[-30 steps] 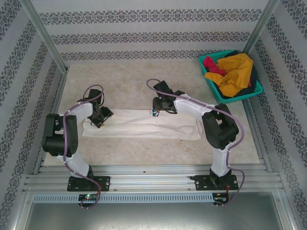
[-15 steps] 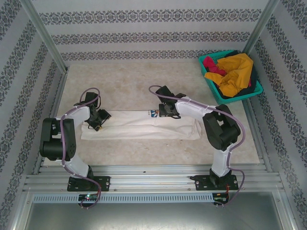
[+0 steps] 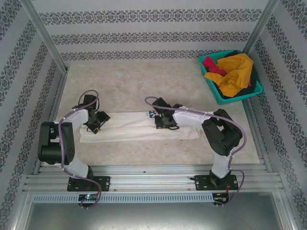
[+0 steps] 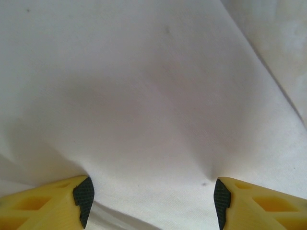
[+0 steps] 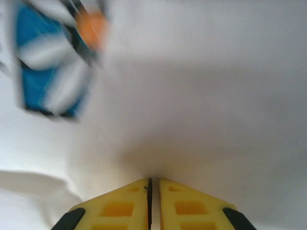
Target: Fold and stack the t-shirts
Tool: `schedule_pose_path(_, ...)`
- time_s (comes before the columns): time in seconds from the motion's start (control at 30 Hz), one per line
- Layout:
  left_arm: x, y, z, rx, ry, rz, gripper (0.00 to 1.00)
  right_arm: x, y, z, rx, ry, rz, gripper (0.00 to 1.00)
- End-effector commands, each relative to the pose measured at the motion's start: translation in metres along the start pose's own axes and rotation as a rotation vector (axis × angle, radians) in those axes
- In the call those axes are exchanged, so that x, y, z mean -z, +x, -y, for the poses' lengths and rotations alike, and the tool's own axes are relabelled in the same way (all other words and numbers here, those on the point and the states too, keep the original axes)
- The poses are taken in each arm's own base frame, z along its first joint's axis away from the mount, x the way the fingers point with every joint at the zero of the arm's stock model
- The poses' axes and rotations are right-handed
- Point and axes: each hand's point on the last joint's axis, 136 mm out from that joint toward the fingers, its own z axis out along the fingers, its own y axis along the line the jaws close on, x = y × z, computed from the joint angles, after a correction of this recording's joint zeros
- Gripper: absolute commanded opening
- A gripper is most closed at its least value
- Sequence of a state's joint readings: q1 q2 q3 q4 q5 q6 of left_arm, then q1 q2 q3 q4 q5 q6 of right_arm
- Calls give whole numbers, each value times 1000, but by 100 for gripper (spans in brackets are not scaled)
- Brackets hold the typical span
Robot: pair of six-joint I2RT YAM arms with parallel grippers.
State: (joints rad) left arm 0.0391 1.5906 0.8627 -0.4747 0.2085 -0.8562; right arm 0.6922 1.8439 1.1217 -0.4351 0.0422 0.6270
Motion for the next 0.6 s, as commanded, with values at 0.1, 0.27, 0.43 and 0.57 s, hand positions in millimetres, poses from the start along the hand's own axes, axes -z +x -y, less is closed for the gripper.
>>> schedule_pose_path(0.1, -10, 22, -37, 11, -115, -84, 71, -13, 10, 28, -143, 28, -28, 18)
schedule_pose_path(0.27, -10, 43, -38, -42, -128, -115, 72, -30, -52, 51, -230, 57, 31, 21)
schedule_pose_path(0.43, -9, 69, -29, -85, -107, -161, 73, -48, -142, 50, -319, 16, 115, 24)
schedule_pose_path(0.57, -5, 98, -7, -182, -61, -240, 75, -67, -195, 37, -352, -42, 148, 25)
